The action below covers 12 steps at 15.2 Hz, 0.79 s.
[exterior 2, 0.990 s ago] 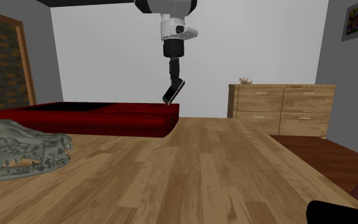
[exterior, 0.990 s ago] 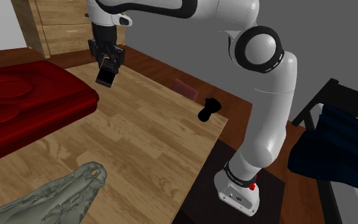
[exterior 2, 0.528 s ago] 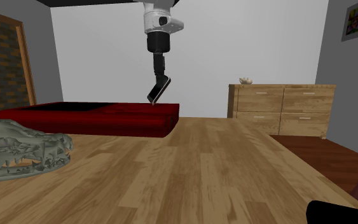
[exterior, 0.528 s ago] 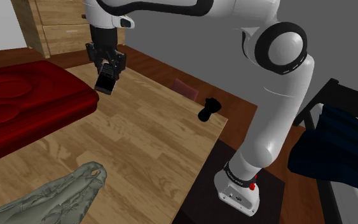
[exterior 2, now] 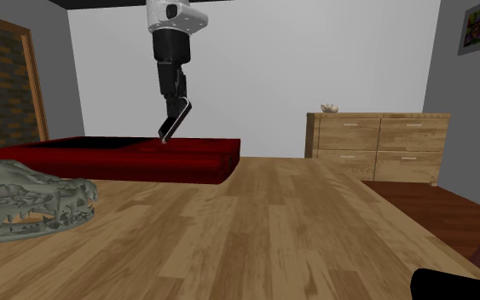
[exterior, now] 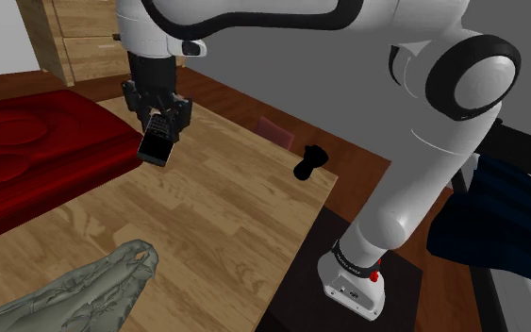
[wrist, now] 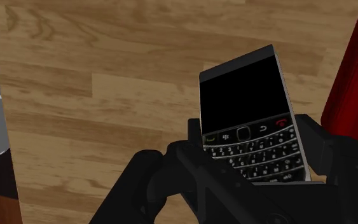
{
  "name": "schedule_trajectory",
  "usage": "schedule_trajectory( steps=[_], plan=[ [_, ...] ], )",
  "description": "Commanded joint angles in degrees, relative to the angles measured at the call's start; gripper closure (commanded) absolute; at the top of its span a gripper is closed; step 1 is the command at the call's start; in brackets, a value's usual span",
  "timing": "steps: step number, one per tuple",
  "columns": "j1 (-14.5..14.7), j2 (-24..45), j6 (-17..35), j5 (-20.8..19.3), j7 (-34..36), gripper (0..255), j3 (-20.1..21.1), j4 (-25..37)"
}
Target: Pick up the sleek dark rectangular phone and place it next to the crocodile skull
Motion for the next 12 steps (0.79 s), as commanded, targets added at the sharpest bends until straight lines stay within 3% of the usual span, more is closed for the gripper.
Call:
schedule_trajectory(
  steps=[1, 6, 12],
  plan=[
    [1.01, -1.6, 0.66, 1.04, 1.99, 255, 1.02, -2.0],
    [3.63, -6.31, 1.34, 4.28, 6.69, 255, 3.72, -6.33],
    [3.71, -6.16, 5.95, 4.22, 6.75, 255, 3.8, -10.83]
  ],
)
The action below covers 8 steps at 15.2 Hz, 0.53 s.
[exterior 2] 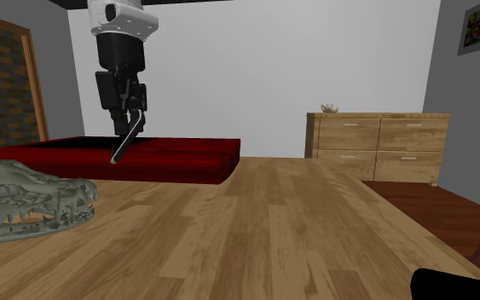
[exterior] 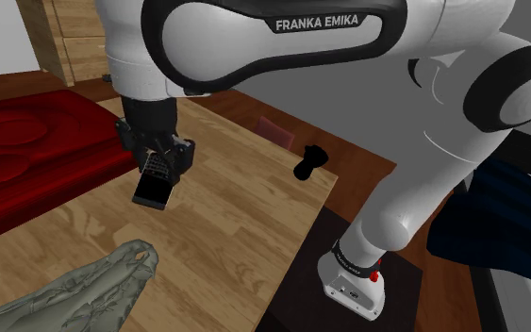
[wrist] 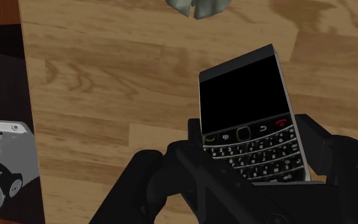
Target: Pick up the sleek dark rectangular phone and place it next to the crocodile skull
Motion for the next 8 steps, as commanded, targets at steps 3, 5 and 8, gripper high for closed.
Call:
schedule_trajectory(
  steps=[3, 5, 8],
  plan=[
    [0.08, 0.39, 3.14, -0.22, 0.22, 255, 0.14, -2.82],
    [0.12, 0.67, 4.66, -0.39, 0.36, 255, 0.21, -4.12],
    [0.19, 1.2, 6.92, -0.74, 0.63, 255, 0.32, -5.98]
  ],
)
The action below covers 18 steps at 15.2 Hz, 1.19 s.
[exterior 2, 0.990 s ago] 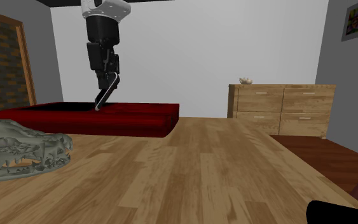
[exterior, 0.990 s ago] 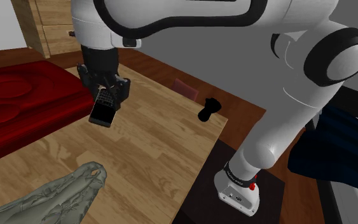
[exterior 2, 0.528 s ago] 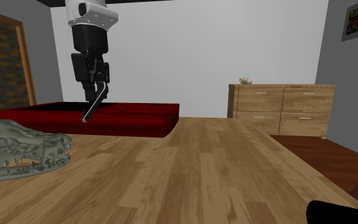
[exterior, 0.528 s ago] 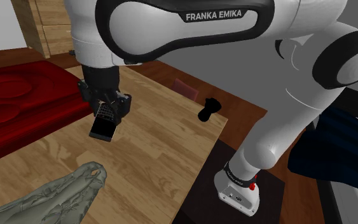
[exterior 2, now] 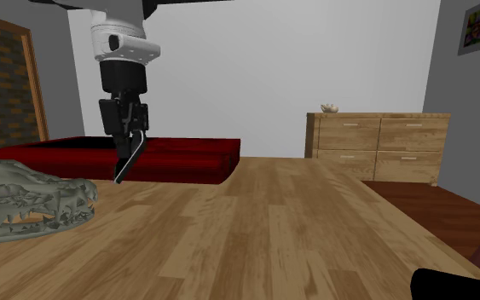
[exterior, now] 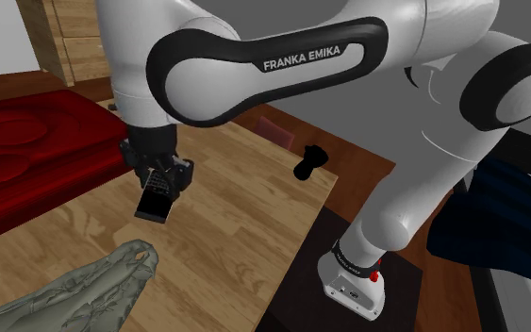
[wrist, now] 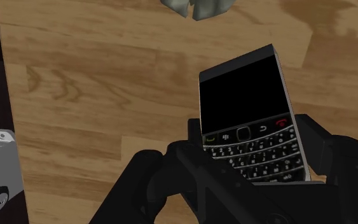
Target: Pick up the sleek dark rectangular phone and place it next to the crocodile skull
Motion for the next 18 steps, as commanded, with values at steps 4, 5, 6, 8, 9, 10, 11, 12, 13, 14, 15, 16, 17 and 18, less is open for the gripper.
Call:
schedule_trajectory(
  steps=[4, 5, 6, 8, 9, 10, 11, 12, 13, 14, 15, 16, 17, 18],
  plan=[
    [0.13, 1.07, 3.8, -0.72, 0.59, 255, 0.2, -2.97],
    [0.16, 1.34, 4.55, -0.91, 0.73, 255, 0.24, -3.51],
    [0.19, 1.63, 5.29, -1.12, 0.89, 255, 0.28, -4.04],
    [0.25, 2.25, 6.78, -1.57, 1.23, 255, 0.34, -5.06],
    [0.29, 2.59, 7.52, -1.82, 1.41, 255, 0.37, -5.55],
    [0.32, 2.94, 8.26, -2.08, 1.6, 255, 0.4, -6.03],
    [0.36, 3.3, 9.0, -2.35, 1.81, 255, 0.41, -6.49],
    [0.4, 3.68, 9.73, -2.65, 2.02, 255, 0.43, -6.95],
    [0.45, 4.08, 10.47, -2.96, 2.25, 255, 0.44, -7.39],
    [0.5, 4.49, 11.2, -3.28, 2.49, 255, 0.45, -7.82],
    [0.55, 4.92, 11.93, -3.62, 2.74, 255, 0.44, -8.23],
    [0.6, 5.36, 12.65, -3.98, 2.99, 255, 0.43, -8.63],
    [0.66, 5.81, 13.37, -4.35, 3.26, 255, 0.42, -9.02],
    [0.73, 6.28, 14.09, -4.75, 3.55, 255, 0.39, -9.4]
  ],
)
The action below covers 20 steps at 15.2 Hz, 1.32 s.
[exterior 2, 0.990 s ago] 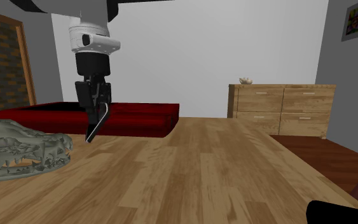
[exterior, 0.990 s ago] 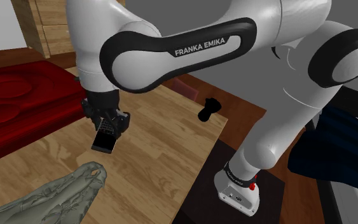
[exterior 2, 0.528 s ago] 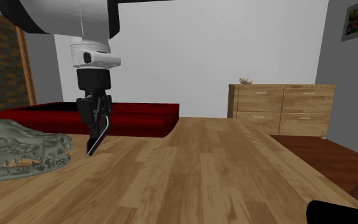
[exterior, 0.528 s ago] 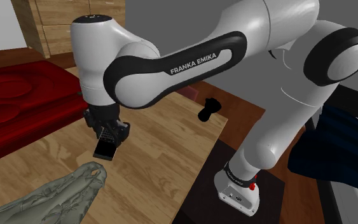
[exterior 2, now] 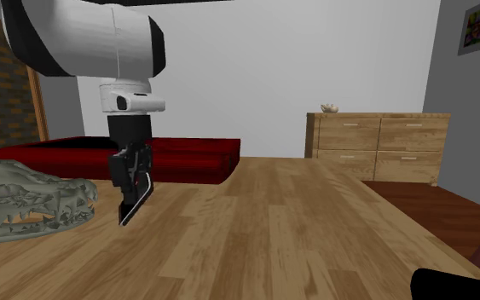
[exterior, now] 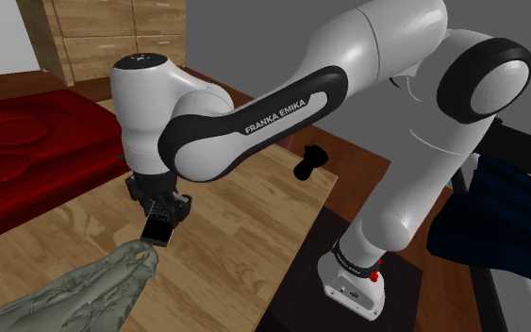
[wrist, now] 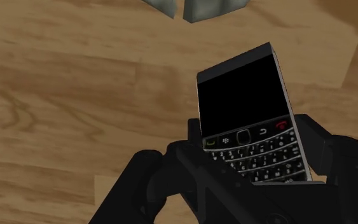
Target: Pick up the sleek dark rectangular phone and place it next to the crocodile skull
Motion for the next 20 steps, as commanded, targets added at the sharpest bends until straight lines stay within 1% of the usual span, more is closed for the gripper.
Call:
schedule_trajectory(
  steps=[1, 7, 15, 16, 20],
  plan=[
    [0.24, 0.98, 1.51, -0.68, 0.62, 255, 0.07, -1.02],
    [0.8, 4.14, 5.7, -3.47, 2.59, 255, -0.38, -2.92],
    [0.88, 4.2, 5.78, -3.52, 2.63, 255, -0.45, -2.96],
    [0.87, 4.22, 5.66, -3.52, 2.61, 0, -0.46, -2.83],
    [0.89, 4.58, 5.56, -3.79, 2.69, 0, -0.56, -2.46]
  ],
)
